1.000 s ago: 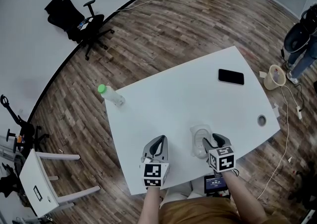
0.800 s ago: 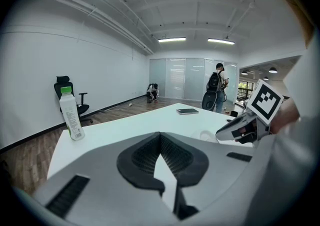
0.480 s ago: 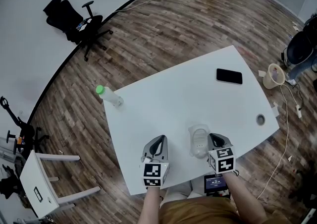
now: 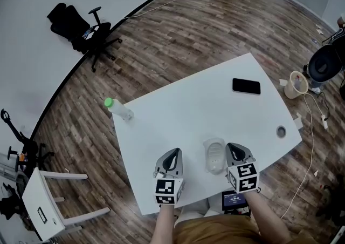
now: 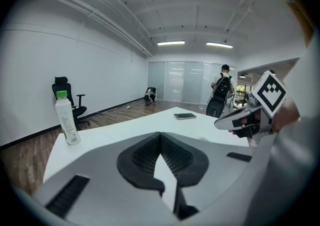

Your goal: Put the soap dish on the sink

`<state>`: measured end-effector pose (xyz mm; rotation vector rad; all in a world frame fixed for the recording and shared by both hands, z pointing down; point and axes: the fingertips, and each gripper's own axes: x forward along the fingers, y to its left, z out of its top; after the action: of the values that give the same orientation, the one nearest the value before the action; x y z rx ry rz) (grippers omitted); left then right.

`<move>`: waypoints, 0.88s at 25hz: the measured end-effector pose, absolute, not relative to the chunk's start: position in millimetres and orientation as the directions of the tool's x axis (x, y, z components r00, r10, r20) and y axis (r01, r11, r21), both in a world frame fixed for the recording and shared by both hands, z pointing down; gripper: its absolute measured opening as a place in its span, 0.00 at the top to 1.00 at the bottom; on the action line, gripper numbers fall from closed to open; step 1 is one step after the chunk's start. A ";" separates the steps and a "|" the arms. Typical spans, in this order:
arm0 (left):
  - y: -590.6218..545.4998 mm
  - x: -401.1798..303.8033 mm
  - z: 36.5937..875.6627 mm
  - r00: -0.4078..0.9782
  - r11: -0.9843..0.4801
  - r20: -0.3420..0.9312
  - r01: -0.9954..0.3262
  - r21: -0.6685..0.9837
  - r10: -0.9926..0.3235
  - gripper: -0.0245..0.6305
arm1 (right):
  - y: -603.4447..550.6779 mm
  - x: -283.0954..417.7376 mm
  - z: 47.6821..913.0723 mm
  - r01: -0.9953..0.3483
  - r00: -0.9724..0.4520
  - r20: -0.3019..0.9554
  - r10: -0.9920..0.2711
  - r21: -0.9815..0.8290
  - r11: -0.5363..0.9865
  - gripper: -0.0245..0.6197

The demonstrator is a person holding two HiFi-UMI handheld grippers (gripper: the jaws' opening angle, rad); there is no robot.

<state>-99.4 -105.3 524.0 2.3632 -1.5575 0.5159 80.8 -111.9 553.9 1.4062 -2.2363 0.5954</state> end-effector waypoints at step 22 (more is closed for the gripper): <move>-125.5 -81.3 434.9 0.393 -0.396 0.232 -0.917 0.035 -0.890 0.95 | -126.5 89.3 439.1 -0.892 -0.452 0.342 -0.824 -0.139 0.431 0.95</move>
<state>-81.3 -125.5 434.9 2.4872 -1.6279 0.2642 89.3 -126.5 439.1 1.5013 -2.4614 0.4433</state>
